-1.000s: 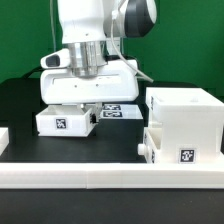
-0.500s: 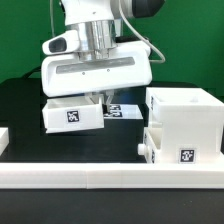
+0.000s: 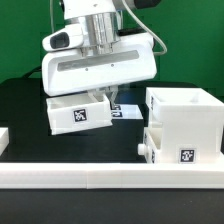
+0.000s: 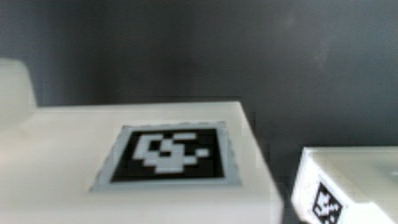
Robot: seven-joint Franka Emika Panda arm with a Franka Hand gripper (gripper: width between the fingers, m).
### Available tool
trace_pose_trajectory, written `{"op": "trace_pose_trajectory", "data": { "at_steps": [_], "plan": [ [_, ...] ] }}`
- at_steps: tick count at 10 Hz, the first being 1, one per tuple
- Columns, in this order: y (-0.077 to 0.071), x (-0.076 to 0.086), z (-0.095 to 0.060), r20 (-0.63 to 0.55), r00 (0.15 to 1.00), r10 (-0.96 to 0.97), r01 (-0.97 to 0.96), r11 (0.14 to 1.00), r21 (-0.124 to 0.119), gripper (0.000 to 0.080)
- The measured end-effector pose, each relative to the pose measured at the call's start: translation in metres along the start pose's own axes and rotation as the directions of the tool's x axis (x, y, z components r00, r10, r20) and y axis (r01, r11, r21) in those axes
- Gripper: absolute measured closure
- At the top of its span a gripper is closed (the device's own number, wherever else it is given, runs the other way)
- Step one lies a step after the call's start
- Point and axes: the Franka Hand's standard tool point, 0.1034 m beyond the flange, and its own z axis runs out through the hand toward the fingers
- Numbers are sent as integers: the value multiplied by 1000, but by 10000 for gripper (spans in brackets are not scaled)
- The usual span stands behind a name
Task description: Assemble drawer
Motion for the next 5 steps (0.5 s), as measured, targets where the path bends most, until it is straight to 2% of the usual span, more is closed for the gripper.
{"op": "trace_pose_trajectory", "data": {
  "at_steps": [1,2,4,5],
  "plan": [
    [0,0,1,1,993,-116,116,993,-6,755],
    [0,3,3,-7,959,-282,282,959,-29,755],
    [-3,3,4,12,875,-484,484,874,-41,755],
    [0,2,4,14,855,-519,519,854,-41,755]
  ]
}}
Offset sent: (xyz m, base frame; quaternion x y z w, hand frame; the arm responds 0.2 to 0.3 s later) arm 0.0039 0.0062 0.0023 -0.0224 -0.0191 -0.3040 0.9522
